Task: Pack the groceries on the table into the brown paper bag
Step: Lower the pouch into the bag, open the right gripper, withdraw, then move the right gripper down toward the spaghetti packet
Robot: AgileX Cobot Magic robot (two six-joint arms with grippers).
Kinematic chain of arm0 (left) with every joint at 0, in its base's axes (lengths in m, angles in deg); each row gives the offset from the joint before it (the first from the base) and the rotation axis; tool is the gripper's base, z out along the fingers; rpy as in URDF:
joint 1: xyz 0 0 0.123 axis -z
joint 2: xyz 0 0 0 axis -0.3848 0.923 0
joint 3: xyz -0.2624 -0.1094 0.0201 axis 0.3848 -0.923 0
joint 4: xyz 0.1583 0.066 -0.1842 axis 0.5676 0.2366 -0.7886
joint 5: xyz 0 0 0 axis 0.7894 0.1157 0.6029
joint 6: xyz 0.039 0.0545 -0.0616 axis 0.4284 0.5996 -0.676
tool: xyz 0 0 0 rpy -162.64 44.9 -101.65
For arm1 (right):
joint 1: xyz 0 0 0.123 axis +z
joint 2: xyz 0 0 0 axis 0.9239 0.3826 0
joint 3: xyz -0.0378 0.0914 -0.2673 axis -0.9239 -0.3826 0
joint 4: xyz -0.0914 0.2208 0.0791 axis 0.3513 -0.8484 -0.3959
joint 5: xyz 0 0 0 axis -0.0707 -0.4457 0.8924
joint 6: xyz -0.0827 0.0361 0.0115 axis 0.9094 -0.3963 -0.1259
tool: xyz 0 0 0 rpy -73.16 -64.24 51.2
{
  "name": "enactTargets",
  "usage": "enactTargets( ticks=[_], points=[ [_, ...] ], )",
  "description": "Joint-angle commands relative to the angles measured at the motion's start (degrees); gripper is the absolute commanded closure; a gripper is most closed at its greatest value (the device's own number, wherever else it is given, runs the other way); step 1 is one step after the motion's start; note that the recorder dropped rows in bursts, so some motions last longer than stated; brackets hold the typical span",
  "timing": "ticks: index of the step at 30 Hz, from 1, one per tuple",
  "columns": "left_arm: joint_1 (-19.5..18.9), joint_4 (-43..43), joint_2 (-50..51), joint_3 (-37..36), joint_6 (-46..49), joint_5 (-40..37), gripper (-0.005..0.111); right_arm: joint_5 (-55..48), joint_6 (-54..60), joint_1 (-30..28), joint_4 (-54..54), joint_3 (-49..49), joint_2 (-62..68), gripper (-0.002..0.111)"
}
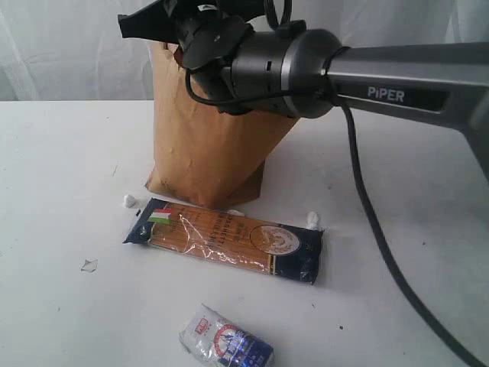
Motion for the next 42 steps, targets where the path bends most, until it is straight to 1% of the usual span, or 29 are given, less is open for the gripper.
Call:
enactTargets(
  ticks=[1, 9, 13, 15, 17, 19, 22, 26, 29, 30, 31, 32, 33, 34, 36, 37, 38, 42],
  points=[
    [0.49, 0.93, -0.44, -0.36, 0.07, 0.34, 0.107, -0.94, 0.11, 0.21, 0.11, 0.38, -2.24, 0.08],
    [0.49, 0.93, -0.44, -0.36, 0.07, 0.34, 0.107, -9.09, 0.11, 1.13, 0.11, 0.38, -7.2, 0.08],
    [0.49, 0.93, -0.44, -0.36, 0.07, 0.34, 0.107, -15.67, 0.38, 1.18, 0.11, 0.38, -9.76, 0.08],
    [0.49, 0.93, -0.44, -0.36, 0.07, 0.34, 0.107, -20.57, 2.47, 1.18, 0.11, 0.38, -10.98, 0.082],
    [0.49, 0.93, -0.44, -0.36, 0.07, 0.34, 0.107, -26.51, 7.62, 1.18, 0.11, 0.38, -12.57, 0.087],
    [0.49, 0.93, -0.44, -0.36, 0.07, 0.34, 0.107, -33.11, 12.42, 1.18, 0.11, 0.38, -14.27, 0.095],
    [0.49, 0.93, -0.44, -0.36, 0.07, 0.34, 0.107, -39.96, 15.15, 1.05, 1.69, 0.38, -16.69, 0.108],
    [0.49, 0.93, -0.44, -0.36, 0.07, 0.34, 0.107, -47.78, 13.86, 1.05, 9.89, 0.38, -18.8, 0.108],
    [0.49, 0.93, -0.44, -0.36, 0.07, 0.34, 0.107, -58.68, 7.07, 1.05, 23.43, 0.38, -20.35, 0.108],
    [0.49, 0.93, -0.44, -0.36, 0.07, 0.34, 0.107, -69.47, -2.63, 1.05, 35.21, 0.38, -21.1, 0.108],
    [0.49, 0.93, -0.44, -0.36, 0.07, 0.34, 0.107, -75.0, -8.2, 1.05, 40.97, 0.38, -21.39, 0.108],
    [0.49, 0.93, -0.44, -0.36, 0.07, 0.34, 0.107, -85.25, -17.58, 1.05, 51.32, 0.38, -21.53, 0.108],
    [0.49, 0.93, -0.44, -0.36, 0.07, 0.34, 0.107, -89.44, -22.04, 1.05, 55.68, 0.38, -21.53, 0.108],
    [0.49, 0.93, -0.44, -0.36, 0.07, 0.34, 0.107, -95.39, -29.01, 1.05, 61.44, 0.38, -21.74, 0.108],
    [0.49, 0.93, -0.44, -0.36, 0.07, 0.34, 0.107, -100.71, -33.56, 1.05, 64.35, 0.38, -22.41, 0.108],
    [0.49, 0.93, -0.44, -0.36, 0.07, 0.34, 0.107, -100.71, -34.48, 1.05, 64.02, 0.38, -22.59, 0.108],
    [0.49, 0.93, -0.44, -0.36, 0.07, 0.34, 0.107, -100.71, -37.82, 1.05, 64.02, -0.78, -23.77, 0.108],
    [0.49, 0.93, -0.44, -0.36, 0.07, 0.34, 0.107, -100.71, -45.42, 1.05, 64.02, -8.59, -27.63, 0.108]
  ],
)
